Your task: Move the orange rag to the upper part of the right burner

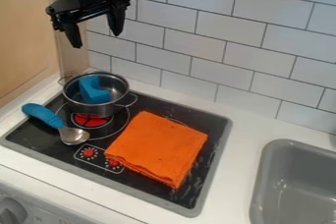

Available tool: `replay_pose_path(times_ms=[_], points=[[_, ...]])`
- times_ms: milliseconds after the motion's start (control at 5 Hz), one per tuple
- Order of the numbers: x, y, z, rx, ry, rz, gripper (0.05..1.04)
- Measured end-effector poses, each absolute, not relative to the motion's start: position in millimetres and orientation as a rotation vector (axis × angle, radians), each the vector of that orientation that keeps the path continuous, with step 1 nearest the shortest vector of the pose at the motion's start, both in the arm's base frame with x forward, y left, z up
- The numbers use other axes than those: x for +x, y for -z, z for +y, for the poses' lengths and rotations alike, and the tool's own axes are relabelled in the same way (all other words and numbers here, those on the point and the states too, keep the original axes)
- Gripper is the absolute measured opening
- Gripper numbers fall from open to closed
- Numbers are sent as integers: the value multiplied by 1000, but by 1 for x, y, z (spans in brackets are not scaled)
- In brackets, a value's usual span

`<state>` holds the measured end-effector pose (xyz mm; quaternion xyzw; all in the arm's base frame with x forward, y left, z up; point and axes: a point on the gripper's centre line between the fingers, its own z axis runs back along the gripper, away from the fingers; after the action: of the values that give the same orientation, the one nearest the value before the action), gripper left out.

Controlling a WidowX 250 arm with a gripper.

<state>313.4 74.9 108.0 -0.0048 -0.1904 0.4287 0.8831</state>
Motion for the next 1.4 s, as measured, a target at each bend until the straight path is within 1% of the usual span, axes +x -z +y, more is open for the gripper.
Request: replay_pose_path(times_ms=[200,400,600,800,1000,1400], points=[[302,-90,72,3,-891,-330,998],[296,-87,64,-10,-816,-285,998],[294,-81,45,-3,-689,-259,998],[284,-79,38,-14,-615,-223,998],[270,-68,28,-2,-526,-180,998],[235,-49,3,2,-358,-145,998]])
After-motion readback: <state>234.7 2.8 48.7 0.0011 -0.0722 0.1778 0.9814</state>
